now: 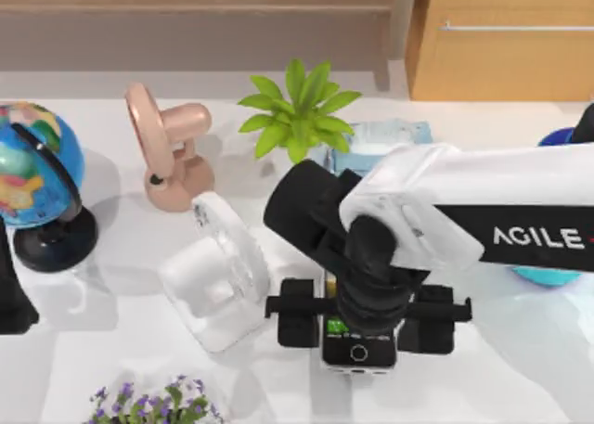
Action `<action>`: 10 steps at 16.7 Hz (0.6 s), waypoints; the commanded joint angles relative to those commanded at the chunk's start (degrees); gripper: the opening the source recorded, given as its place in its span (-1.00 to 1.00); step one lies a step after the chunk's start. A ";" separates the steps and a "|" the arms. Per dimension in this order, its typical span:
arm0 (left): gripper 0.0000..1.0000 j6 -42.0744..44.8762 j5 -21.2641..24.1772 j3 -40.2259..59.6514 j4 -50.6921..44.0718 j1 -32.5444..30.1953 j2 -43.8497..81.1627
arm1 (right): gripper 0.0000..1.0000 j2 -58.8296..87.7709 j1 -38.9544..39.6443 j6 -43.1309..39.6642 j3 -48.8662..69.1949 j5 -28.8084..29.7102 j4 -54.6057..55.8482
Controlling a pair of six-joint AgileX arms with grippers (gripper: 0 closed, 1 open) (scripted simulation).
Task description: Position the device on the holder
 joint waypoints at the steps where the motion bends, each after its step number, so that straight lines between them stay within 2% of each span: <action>1: 1.00 0.00 0.00 0.00 0.00 0.00 0.00 | -1.00 0.34 0.03 0.03 0.62 -0.01 -0.85; 7: 1.00 0.00 0.00 0.00 0.00 0.00 0.00 | -1.00 -0.22 -0.55 -0.20 0.77 -0.06 -1.22; 10: 1.00 0.00 0.00 0.00 0.00 0.00 0.00 | -1.00 -3.79 -3.71 -3.49 0.43 -0.86 -2.08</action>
